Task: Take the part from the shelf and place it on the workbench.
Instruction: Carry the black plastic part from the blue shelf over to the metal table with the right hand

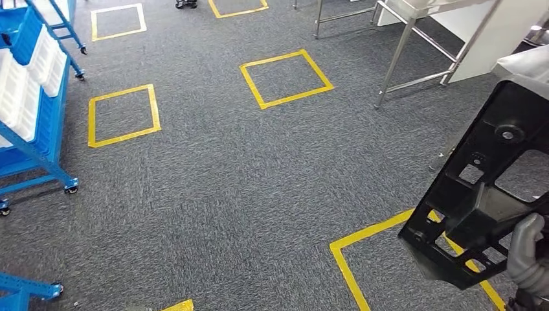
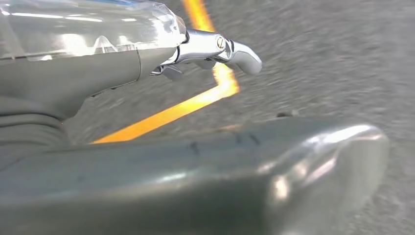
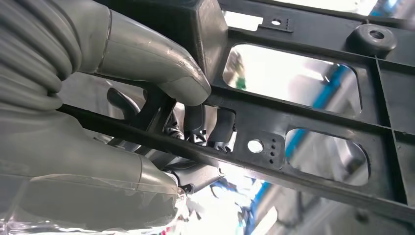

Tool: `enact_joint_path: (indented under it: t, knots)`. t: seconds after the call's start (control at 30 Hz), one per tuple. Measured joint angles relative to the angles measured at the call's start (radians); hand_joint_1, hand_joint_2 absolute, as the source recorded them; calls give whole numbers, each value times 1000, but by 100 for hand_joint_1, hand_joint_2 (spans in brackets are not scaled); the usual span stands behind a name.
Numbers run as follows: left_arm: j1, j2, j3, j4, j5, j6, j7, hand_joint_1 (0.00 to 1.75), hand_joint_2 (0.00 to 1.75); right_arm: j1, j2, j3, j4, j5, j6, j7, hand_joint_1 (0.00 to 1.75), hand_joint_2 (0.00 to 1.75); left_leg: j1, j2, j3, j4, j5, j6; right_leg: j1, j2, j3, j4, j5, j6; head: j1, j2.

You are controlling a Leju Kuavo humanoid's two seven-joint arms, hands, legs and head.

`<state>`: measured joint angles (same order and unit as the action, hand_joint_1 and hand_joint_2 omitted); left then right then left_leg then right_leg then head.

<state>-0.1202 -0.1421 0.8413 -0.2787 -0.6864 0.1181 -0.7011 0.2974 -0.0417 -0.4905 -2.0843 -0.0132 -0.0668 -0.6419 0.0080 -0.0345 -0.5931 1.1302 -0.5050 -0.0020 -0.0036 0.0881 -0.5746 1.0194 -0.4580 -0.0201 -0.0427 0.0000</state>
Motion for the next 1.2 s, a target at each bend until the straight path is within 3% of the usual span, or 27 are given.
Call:
enact_joint_path:
  t: [0.03,0.1,0.17,0.23,0.3,0.37,0.4,0.43,0.5,0.57,0.6,0.67,0.73,0.8,0.87,0.9,0.93,0.97,1.03,1.1,1.17,1.2]
  knots:
    - [-6,1,-23,-2,11,2,-1,0,0,-16,-7,24,21,-1,-17,-14,175,175,0,-22,22,-59,24,4,-1,15,-3,2,0,3,0,0]
    - [-11,4,-77,-6,30,12,-2,0,0,-35,-18,81,53,0,-65,-34,175,175,-4,-47,41,-115,34,8,-7,40,-11,5,3,13,0,0]
    - [-9,5,-133,-9,58,18,-2,0,0,-42,-29,143,65,12,-121,-45,175,175,-4,-24,48,-129,39,11,-13,59,-18,4,7,27,0,0]
    - [-6,9,-179,-11,95,23,-3,0,0,-55,-47,199,70,20,-163,-50,175,175,0,4,56,-148,49,19,-9,20,-36,35,-13,35,0,0]
    - [1,16,-208,-12,139,36,-3,0,0,-70,-68,243,76,16,-186,-53,175,175,-1,31,59,-157,54,24,-7,-49,-86,135,-69,41,0,0]
    - [16,25,-220,-12,197,48,-2,0,0,-76,-87,280,82,8,-197,-53,175,175,-2,61,60,-156,50,24,-15,-76,-143,245,-110,49,0,0]
    - [24,29,-221,-12,231,50,-2,0,0,-75,-94,294,86,5,-200,-53,175,175,-2,75,61,-155,47,22,-20,-82,-153,261,-104,53,0,0]
    - [31,34,-221,-12,262,50,-2,0,0,-74,-101,306,89,3,-204,-53,175,175,0,89,62,-153,44,19,-25,-88,-143,238,-81,58,0,0]
    - [41,41,-219,-13,307,51,-2,0,0,-75,-110,323,92,8,-215,-53,175,175,2,110,66,-144,32,9,-29,-124,-80,114,-19,64,0,0]
    - [48,52,-219,-10,328,51,-2,0,0,-75,-114,340,93,21,-223,-53,175,175,-1,127,69,-134,19,-6,-25,-157,-35,25,6,56,0,0]
    - [50,58,-219,-5,335,51,-1,0,0,-76,-115,349,92,27,-225,-53,175,175,-3,136,72,-131,14,-13,-20,-160,-31,15,2,48,0,0]
    - [54,65,-218,5,342,51,3,0,0,-75,-115,363,92,36,-226,-53,175,175,-2,154,79,-131,7,-25,-18,-135,-33,17,2,33,0,0]
    - [57,70,-218,12,342,51,11,0,0,-77,-115,373,89,44,-226,-53,175,175,4,126,73,-104,-18,-35,-19,-111,-32,13,4,18,0,0]
    - [61,75,-218,22,333,52,39,0,0,-85,-114,386,87,64,-226,-53,175,175,7,70,27,2,-76,-38,-18,-89,-31,11,6,6,0,0]
    - [69,80,-218,33,320,53,79,0,0,-95,-110,400,87,92,-229,-53,175,175,7,46,-41,133,-126,-36,-13,-60,-31,12,6,0,0,0]
    - [73,82,-218,38,314,53,96,0,0,-97,-107,406,87,106,-231,-53,175,175,6,42,-61,164,-126,-34,-10,-44,-31,12,6,-1,0,0]
    - [76,83,-218,41,309,53,110,0,0,-97,-104,410,87,117,-234,-53,175,175,5,39,-63,155,-104,-29,-8,-28,-29,12,6,-1,0,0]
    - [78,84,-218,44,305,53,119,0,0,-97,-101,414,85,126,-236,-53,175,175,4,32,-47,108,-67,-23,-6,-13,-28,12,6,-1,0,0]
    - [79,87,-219,47,299,54,129,0,0,-98,-94,419,80,136,-240,-53,175,175,2,-20,5,-30,6,-7,-4,13,-26,14,6,1,0,0]
    - [80,92,-219,48,297,55,133,0,0,-99,-90,423,75,140,-242,-53,175,175,0,-62,36,-104,27,2,-8,37,-30,14,8,10,0,0]
    - [80,94,-220,49,297,56,134,0,0,-99,-87,425,71,140,-242,-53,175,175,-2,-48,45,-119,28,6,-13,64,-36,11,14,26,0,0]
    - [79,95,-220,49,295,56,134,0,0,-97,-86,426,68,140,-242,-53,175,175,-1,-34,49,-128,33,10,-12,59,-39,13,13,32,0,0]
